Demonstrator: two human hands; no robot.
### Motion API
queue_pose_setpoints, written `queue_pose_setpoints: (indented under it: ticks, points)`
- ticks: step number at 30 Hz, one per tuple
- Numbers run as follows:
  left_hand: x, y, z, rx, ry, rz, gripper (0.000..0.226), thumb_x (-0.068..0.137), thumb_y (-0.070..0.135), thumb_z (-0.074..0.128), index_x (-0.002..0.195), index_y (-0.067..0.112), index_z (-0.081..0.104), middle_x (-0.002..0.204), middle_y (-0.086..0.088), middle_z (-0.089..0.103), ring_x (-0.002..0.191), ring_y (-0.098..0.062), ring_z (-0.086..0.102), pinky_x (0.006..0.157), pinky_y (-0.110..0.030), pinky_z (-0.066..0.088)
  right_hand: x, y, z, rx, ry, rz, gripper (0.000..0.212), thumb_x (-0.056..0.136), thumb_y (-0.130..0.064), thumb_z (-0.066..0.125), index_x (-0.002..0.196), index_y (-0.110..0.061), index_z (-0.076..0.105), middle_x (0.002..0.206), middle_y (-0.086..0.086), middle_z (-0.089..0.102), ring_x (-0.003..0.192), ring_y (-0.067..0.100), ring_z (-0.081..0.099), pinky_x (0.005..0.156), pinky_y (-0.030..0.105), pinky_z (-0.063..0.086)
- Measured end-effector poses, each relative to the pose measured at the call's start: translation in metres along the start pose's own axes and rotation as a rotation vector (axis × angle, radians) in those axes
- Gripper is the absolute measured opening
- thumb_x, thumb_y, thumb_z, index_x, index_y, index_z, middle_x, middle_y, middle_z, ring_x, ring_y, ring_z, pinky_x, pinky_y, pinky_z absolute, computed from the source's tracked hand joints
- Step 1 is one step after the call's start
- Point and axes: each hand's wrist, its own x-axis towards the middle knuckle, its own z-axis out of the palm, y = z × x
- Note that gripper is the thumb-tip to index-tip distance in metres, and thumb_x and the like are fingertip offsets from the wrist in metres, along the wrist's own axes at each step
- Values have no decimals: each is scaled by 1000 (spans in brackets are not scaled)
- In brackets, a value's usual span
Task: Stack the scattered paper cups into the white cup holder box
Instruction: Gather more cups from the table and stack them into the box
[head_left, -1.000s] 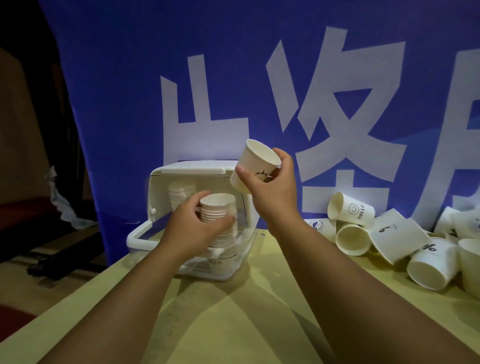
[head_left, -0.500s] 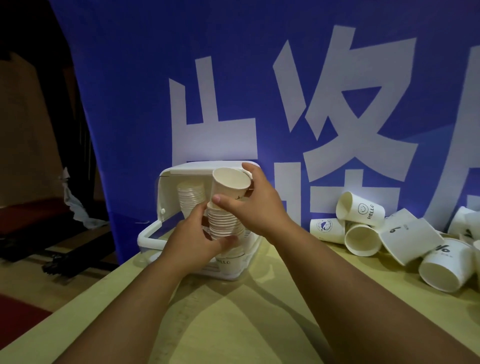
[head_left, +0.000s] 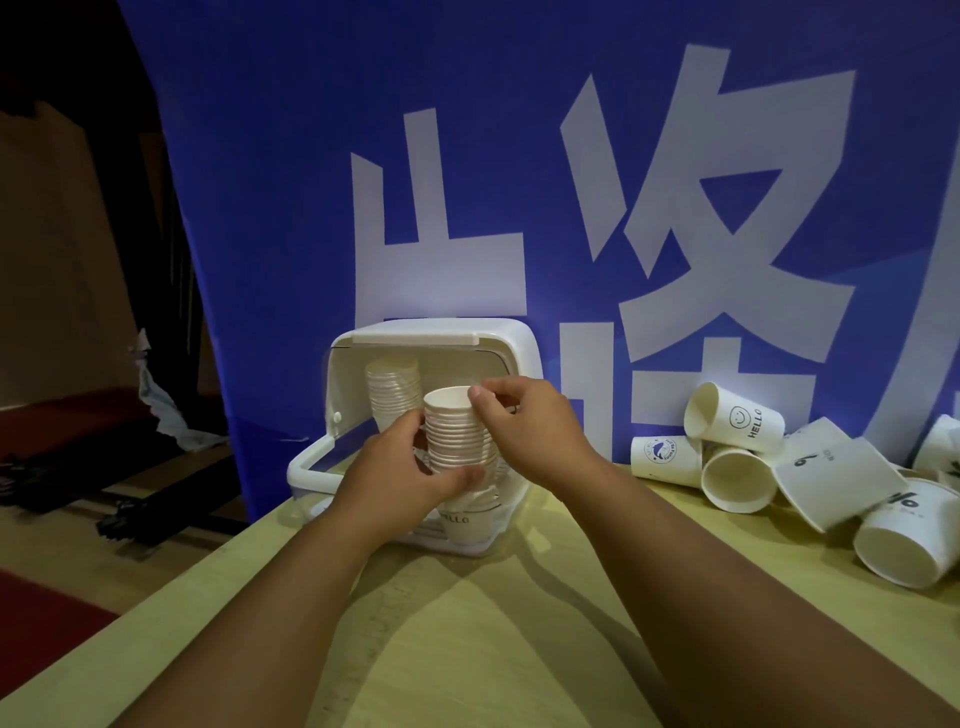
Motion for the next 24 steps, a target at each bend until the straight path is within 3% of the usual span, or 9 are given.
queue_pose_setpoints:
  ticks: [3, 6, 8, 11, 14, 17, 21, 24]
  points:
    - [1, -2, -3, 18, 9, -5, 65, 71, 57, 88, 126, 43, 58, 107, 21, 72, 97, -1, 68, 89, -39, 59, -3, 0, 0, 34, -59, 14, 45, 102, -48, 51, 141, -25, 53, 123, -3, 66, 104, 11, 59, 82, 28, 49]
    - [3, -5, -7, 21, 54, -32, 61, 73, 54, 87, 125, 40, 58, 104, 20, 70, 93, 0, 67, 82, -33, 57, -7, 3, 6, -20, -83, 11, 32, 104, -44, 50, 129, -26, 45, 99, -10, 60, 91, 10, 59, 77, 30, 50]
    - [4, -7, -8, 33, 82, -45, 60, 74, 53, 87, 123, 40, 57, 104, 22, 68, 93, 3, 64, 74, -26, 51, -9, 8, 12, -107, -111, -8, 19, 105, -39, 50, 114, -22, 52, 90, -10, 59, 84, 9, 58, 74, 29, 52]
    - [7, -9, -9, 34, 102, -66, 60, 74, 49, 89, 122, 40, 53, 100, 24, 63, 92, 7, 60, 70, -22, 46, -12, 14, 15, -205, -228, -53, 25, 107, -29, 47, 114, -17, 68, 101, -1, 69, 90, 14, 62, 79, 30, 53]
    - [10, -12, -11, 54, 103, -100, 65, 75, 45, 89, 128, 37, 52, 104, 17, 67, 93, -2, 66, 75, -27, 51, -14, 15, 15, -308, -324, -66, 27, 104, -15, 48, 120, -18, 70, 120, 2, 68, 105, 17, 61, 90, 30, 53]
    - [12, -13, -12, 46, 67, -122, 74, 80, 38, 88, 135, 35, 39, 109, 11, 67, 93, -7, 69, 81, -32, 54, -16, 11, 17, -375, -399, -58, 34, 97, -11, 49, 120, -20, 73, 127, 2, 66, 111, 20, 61, 96, 36, 54]
    - [15, -13, -13, 53, 29, -132, 59, 83, 31, 85, 116, 32, 37, 107, 11, 64, 92, -12, 69, 85, -39, 58, -15, 7, 25, -411, -416, -57, 35, 94, -25, 45, 112, -20, 75, 114, 3, 70, 100, 20, 62, 92, 44, 55]
    - [23, -11, -15, 95, 23, -141, 46, 84, 31, 82, 106, 29, 42, 101, 8, 65, 90, -15, 67, 82, -43, 57, -7, 2, 33, -467, -461, -47, 30, 96, -26, 45, 106, -14, 70, 104, 7, 68, 93, 24, 61, 87, 43, 55]
